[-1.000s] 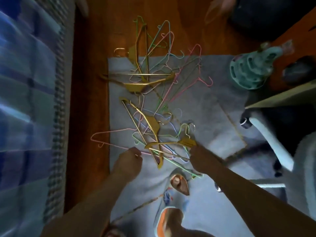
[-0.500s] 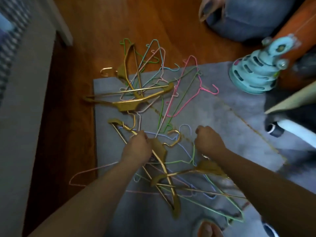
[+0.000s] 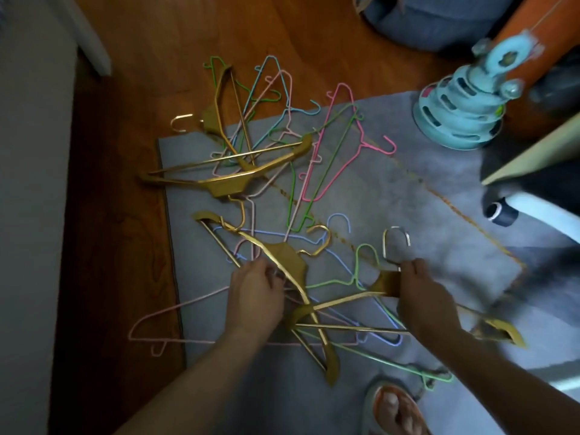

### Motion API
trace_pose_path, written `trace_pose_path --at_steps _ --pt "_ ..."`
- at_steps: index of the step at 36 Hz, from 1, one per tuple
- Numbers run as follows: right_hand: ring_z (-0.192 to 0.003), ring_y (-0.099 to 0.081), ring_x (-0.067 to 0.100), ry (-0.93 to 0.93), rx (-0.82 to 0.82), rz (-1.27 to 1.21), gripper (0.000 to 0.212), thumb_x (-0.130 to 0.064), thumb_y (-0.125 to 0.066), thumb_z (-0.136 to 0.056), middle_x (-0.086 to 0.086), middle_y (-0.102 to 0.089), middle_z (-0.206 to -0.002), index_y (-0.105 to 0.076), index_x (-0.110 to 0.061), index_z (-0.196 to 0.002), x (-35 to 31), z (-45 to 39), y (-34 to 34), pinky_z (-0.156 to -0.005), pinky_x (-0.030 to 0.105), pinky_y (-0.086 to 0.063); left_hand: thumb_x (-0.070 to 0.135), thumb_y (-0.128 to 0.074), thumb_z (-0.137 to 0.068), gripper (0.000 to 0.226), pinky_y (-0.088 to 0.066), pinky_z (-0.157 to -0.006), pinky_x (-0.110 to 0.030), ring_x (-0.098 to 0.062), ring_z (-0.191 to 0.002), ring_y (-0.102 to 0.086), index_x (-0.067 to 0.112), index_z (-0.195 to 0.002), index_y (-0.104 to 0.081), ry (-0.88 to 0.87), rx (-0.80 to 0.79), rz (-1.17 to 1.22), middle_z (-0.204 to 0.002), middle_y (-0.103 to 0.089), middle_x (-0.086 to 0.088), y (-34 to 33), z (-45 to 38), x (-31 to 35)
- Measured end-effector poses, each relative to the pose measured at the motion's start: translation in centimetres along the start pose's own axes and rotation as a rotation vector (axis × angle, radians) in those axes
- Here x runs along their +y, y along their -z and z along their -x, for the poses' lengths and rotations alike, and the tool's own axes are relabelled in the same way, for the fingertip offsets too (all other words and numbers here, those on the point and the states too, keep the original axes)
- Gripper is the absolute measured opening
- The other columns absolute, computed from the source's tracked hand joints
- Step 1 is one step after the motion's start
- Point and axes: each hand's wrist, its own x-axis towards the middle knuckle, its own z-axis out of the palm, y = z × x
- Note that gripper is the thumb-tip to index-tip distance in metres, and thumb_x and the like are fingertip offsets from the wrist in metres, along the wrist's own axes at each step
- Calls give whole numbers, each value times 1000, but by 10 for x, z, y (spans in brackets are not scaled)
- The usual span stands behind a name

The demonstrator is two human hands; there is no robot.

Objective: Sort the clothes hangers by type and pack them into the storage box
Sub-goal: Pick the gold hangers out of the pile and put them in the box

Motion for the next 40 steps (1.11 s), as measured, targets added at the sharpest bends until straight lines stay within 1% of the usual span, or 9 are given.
trace_pose_path --at_steps 4,8,11,15,19,26,34,38,40 --pt "-49 -54 30 160 223 -11 43 2 -67 -71 8 -45 -105 -51 -14 -107 -14 -8 49 -42 31 -28 29 -57 -100 10 -49 -71 -27 -11 -86 -65 28 -100 -68 11 -184 316 -90 -68 10 12 -24 52" --pt "-59 -60 30 315 354 42 36 -4 -67 -75 9 -49 -105 -52 -14 -106 -46 -31 109 -45 31 -27 38 -57 -101 23 -48 -84 -34 -14 -99 -63 26 -120 -64 -4 -430 573 -106 -67 4 42 -45 118" --pt "-75 -63 34 440 382 36 41 -8 -58 -78 14 -48 -113 -47 -11 -116 -70 -46 150 -51 38 -40 27 -60 -100 28 -50 -87 -38 -18 -104 -65 18 -127 -60 -22 -337 725 -113 -68 -4 68 -57 151" --pt "-101 -61 36 598 388 33 54 -6 -57 -84 13 -40 -130 -37 -14 -134 -92 -48 205 -68 45 -52 17 -59 -100 21 -57 -73 -35 -19 -76 -69 13 -82 -67 -20 -57 898 -79 -72 -6 118 -57 182" --pt "-116 -57 39 589 229 -118 95 10 -63 -74 9 -23 -152 -21 -24 -151 -99 -45 233 -81 44 -52 19 -49 -102 28 -44 -50 -23 -17 -56 -57 16 -75 -53 74 -10 1005 -60 -56 -1 159 -48 190" --pt "-119 -60 34 314 -197 0 36 -12 -57 -93 18 -60 -131 -58 -5 -129 -80 -42 210 -93 36 -49 20 -50 -105 41 -45 -59 -25 -6 -50 -55 12 -66 -59 -4 34 614 -55 -60 0 165 -5 163" --pt "-124 -56 32 273 -374 -99 39 -24 -57 -97 17 -55 -139 -57 -7 -132 -84 -101 99 -95 30 -46 31 -51 -103 38 -46 -61 -32 -14 -59 -57 12 -74 -66 129 377 524 -72 -69 -9 166 13 93" --pt "-94 -59 28 200 -475 -205 39 -15 -51 -99 22 -57 -134 -54 -3 -135 -88 -99 48 -91 27 -45 16 -52 -102 33 -47 -61 -21 -14 -61 -56 14 -71 -62 325 505 707 -61 -63 -1 161 39 67" --pt "-116 -58 32 252 -507 -296 35 -14 -43 -103 19 -60 -132 -58 -5 -133 -93 -108 38 -101 30 -39 14 -52 -103 31 -46 -67 -22 -12 -62 -58 13 -74 -64 362 525 719 -58 -63 0 164 54 57"
